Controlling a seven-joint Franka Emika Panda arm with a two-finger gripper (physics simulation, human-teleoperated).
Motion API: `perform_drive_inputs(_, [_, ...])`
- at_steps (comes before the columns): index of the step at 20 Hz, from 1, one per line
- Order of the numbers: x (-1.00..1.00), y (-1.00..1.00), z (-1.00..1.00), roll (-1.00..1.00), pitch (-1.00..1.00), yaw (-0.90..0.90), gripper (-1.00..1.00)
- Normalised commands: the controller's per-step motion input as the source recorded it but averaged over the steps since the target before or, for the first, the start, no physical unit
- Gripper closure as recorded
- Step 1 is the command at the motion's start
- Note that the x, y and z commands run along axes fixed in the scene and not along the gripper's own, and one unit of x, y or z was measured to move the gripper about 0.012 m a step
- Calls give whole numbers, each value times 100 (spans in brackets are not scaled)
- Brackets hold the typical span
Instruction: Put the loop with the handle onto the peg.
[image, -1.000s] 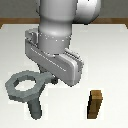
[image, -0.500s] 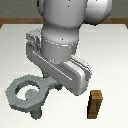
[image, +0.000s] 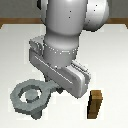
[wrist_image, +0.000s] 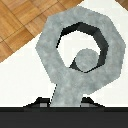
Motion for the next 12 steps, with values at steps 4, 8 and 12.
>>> perform_drive_inputs(4, [-25,0,-50,0,0,0,100])
perform_drive_inputs(8, [-25,-25,-50,0,0,0,100])
perform_drive_inputs(12, [0,0,-75,0,0,0,100])
